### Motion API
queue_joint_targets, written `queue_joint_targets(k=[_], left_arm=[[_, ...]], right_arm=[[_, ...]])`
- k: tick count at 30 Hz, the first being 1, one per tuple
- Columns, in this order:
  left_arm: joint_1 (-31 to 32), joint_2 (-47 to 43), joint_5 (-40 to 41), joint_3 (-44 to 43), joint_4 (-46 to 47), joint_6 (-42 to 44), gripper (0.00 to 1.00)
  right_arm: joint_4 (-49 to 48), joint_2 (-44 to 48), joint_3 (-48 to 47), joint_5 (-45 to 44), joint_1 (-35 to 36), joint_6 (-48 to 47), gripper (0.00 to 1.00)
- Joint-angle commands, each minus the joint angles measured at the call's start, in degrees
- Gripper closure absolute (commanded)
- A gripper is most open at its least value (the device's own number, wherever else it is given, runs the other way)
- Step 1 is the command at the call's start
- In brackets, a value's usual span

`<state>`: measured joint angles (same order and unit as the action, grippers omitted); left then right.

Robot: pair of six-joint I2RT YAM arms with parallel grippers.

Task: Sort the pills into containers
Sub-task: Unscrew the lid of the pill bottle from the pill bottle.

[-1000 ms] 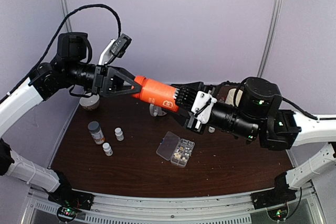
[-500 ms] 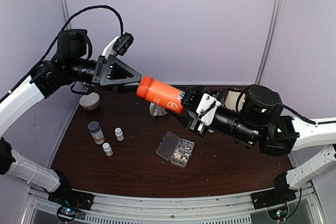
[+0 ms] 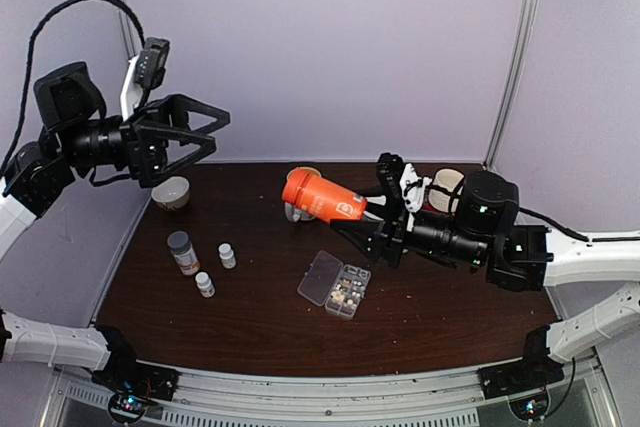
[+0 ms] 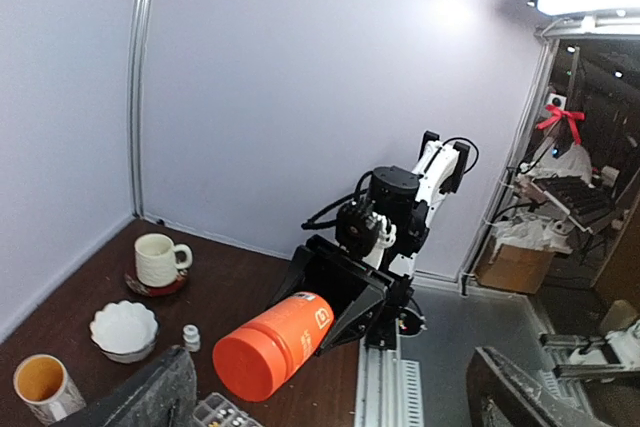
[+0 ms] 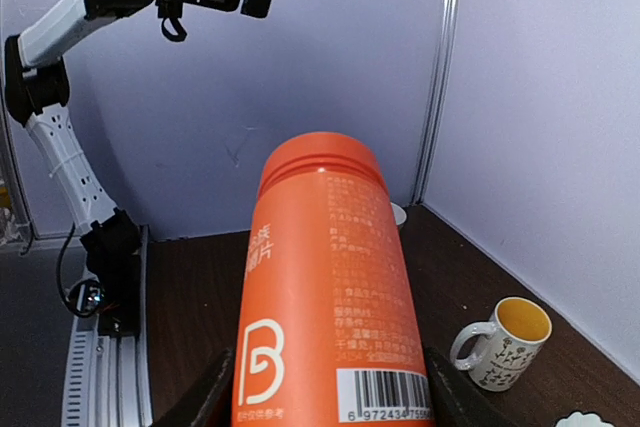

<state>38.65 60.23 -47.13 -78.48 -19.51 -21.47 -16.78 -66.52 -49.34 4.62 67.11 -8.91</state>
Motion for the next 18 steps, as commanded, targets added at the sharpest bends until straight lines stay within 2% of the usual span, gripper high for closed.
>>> queue_joint_targets(k=[1,6,11,15,18], left_arm=[[-0.3,-4.8,6.9,4.5,7.4,14.9,0.02],[-0.3,-2.3,-1.7,1.7,1.6,28.9,0.02],[-0.2,0.2,-6.8,-0.4,-2.5,39.0,0.02],[-0.1,-0.9,-11.2,0.4,-4.6,48.6,0.02],[0.4,-0.9,-12.1,0.5,-4.6,50.6,0.02]], right_arm=[[-16.0,0.6,3.5,18.7,-4.3,20.3,0.97],[-16.8,-3.3,-2.1,28.2,-5.3,26.6,0.96],[-30.4,-9.2,-5.6,36.3,-6.1,40.0,0.95],[-37.1,-12.2,-7.2,37.4,-7.2,47.8,0.95],[-38.5,-13.0,-8.1,37.7,-7.3,49.5,0.96]])
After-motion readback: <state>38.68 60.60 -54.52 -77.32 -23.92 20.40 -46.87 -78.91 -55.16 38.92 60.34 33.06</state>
